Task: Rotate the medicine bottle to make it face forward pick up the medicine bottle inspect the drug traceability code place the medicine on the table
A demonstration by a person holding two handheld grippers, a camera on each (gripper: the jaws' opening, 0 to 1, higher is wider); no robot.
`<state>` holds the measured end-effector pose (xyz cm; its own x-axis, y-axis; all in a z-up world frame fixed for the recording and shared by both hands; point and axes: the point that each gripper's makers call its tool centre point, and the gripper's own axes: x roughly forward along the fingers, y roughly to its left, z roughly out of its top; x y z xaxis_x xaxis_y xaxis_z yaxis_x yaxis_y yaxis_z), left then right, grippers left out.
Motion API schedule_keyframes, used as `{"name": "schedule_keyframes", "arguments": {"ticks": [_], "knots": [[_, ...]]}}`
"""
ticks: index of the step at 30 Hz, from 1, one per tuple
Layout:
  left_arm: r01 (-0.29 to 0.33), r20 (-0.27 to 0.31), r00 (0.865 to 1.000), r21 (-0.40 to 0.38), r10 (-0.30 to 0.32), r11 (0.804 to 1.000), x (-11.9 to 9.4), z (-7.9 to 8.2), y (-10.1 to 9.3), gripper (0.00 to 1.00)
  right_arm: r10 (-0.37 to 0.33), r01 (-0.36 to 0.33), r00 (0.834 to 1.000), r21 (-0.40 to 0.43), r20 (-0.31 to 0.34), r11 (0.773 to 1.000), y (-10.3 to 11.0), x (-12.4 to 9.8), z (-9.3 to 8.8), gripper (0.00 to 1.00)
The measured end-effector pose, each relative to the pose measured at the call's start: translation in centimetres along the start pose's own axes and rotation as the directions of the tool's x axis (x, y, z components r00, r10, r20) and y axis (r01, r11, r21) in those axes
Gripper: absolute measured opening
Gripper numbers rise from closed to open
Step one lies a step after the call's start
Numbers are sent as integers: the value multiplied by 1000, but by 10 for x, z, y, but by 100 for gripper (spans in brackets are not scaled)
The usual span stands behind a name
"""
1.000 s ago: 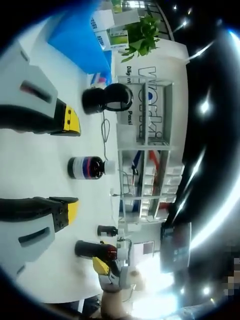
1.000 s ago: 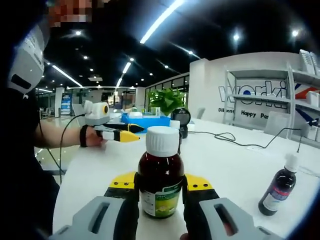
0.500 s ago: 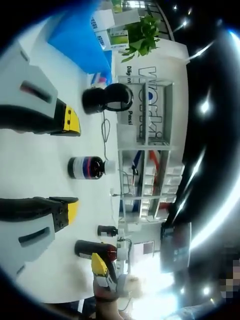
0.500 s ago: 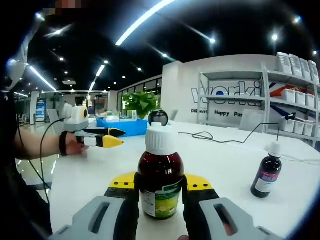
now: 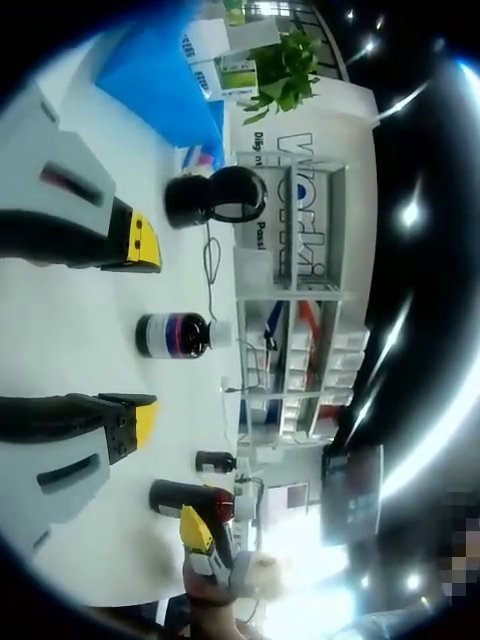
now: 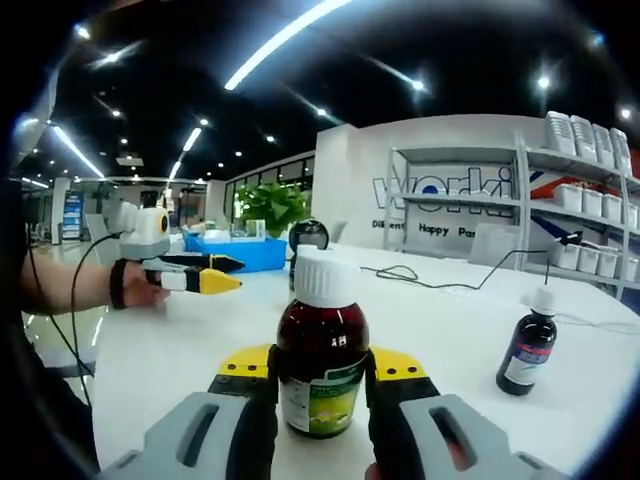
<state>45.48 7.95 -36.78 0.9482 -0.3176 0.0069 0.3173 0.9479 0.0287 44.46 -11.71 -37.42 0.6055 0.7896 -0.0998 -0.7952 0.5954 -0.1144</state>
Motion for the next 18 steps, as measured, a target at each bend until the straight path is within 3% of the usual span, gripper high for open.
{"name": "schedule_keyframes", "arguments": {"ticks": [3, 7, 13, 18], "knots": [[-1, 0, 1000, -1, 1, 1000, 0, 0, 0, 39, 28, -28, 1000, 5, -11, 1000, 5, 0, -3, 45], [0, -2, 1000, -2, 0, 1000, 0, 0, 0, 39, 51, -52, 998, -44, -35, 998, 7, -2, -8, 46], [-1, -4, 1000, -2, 1, 1000, 0, -1, 1, 39, 135, -134, 991, 63, -14, 989, 3, -6, -4, 43], [-2, -5, 1000, -2, 2, 1000, 0, -1, 1, 39, 240, -241, 970, -32, -33, 970, 4, -8, -6, 41]]}}
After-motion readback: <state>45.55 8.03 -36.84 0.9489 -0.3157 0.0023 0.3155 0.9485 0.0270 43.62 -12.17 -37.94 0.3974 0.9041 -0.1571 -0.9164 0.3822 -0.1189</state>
